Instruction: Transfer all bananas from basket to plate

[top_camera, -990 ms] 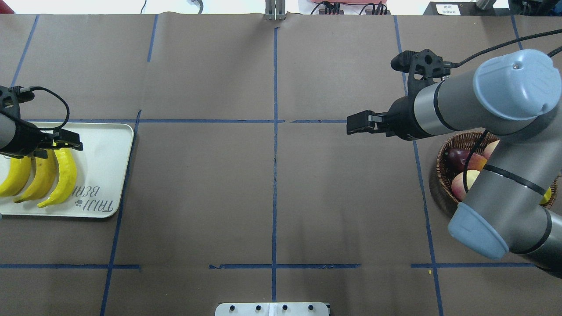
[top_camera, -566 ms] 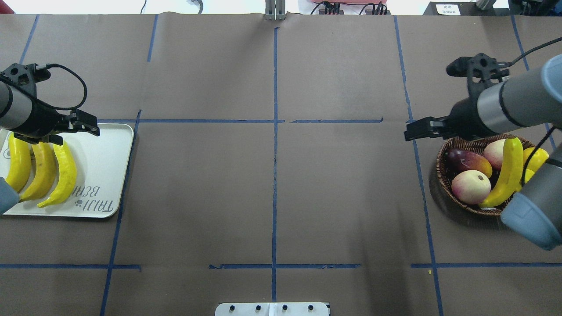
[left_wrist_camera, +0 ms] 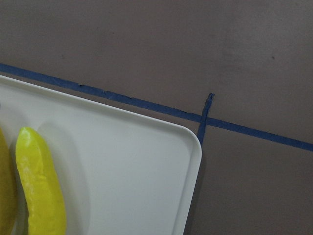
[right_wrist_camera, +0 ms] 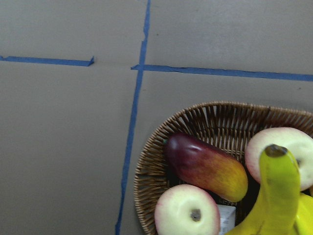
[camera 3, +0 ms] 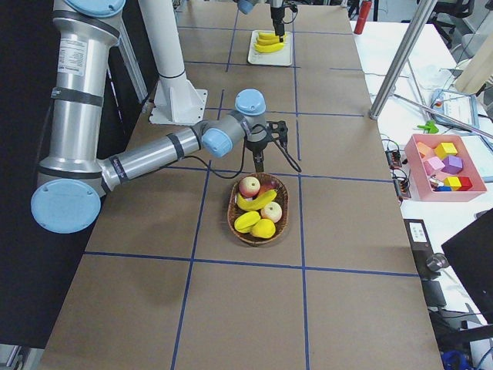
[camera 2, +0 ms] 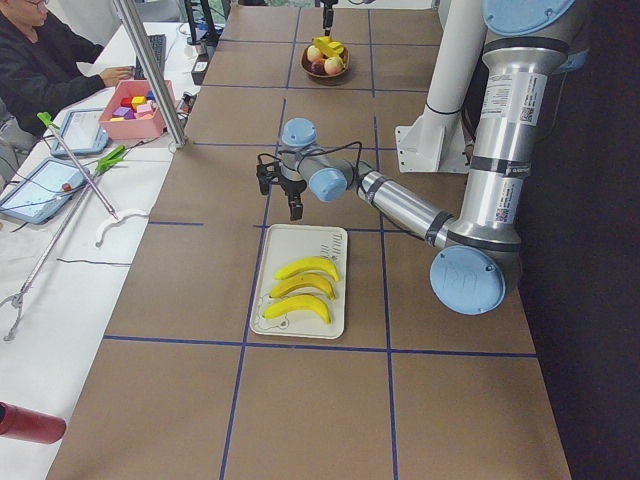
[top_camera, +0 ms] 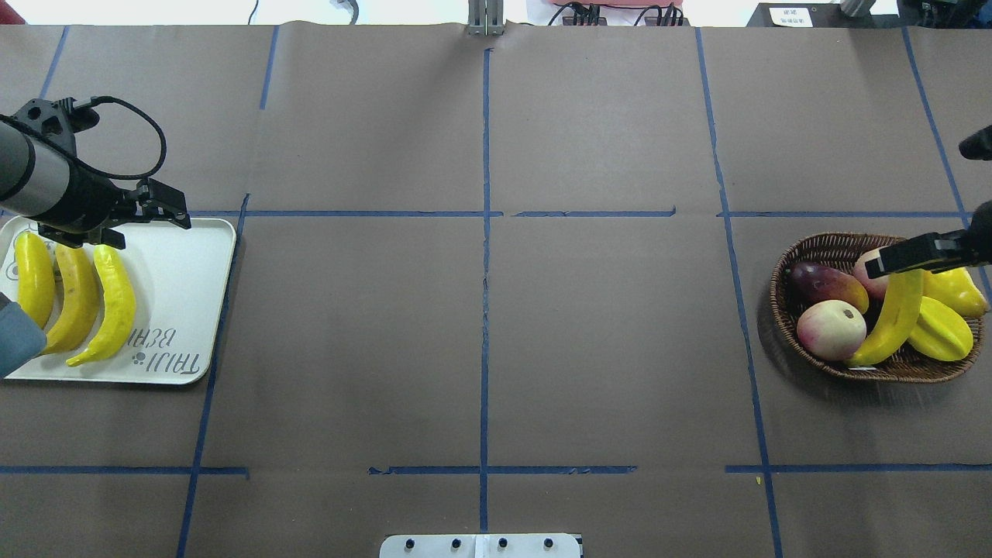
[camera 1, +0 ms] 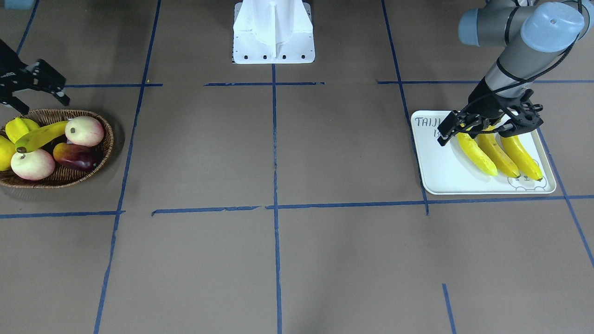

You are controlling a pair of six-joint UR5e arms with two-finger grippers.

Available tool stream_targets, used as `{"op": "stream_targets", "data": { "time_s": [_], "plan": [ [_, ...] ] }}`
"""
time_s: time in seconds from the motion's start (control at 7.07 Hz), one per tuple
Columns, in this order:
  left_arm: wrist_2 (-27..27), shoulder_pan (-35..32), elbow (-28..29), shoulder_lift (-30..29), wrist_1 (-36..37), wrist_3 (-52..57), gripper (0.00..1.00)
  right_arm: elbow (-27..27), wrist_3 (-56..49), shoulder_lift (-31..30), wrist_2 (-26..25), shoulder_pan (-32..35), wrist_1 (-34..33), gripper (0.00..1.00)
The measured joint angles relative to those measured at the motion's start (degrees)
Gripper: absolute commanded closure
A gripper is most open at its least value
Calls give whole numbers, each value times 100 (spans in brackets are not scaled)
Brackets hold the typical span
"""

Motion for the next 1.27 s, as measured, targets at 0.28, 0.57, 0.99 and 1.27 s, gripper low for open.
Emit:
{"op": "stream_targets", "data": {
  "time_s": [0.28, 0.57, 0.99, 1.27],
  "plan": [
    [11, 17, 70, -101, 7, -50, 0, -739, 533, -652, 17, 39, 1805, 0],
    [21, 36, 91, -166, 8, -143, 0, -1558, 908, -676, -6, 32, 2827, 1],
    [58, 55, 112, -193, 8, -190, 0, -1850, 1075, -433, -15, -95, 2989, 1],
    [66, 92, 126, -193, 8, -190, 0, -1995, 1062, -405, -150, -366, 2990, 1]
  ]
}}
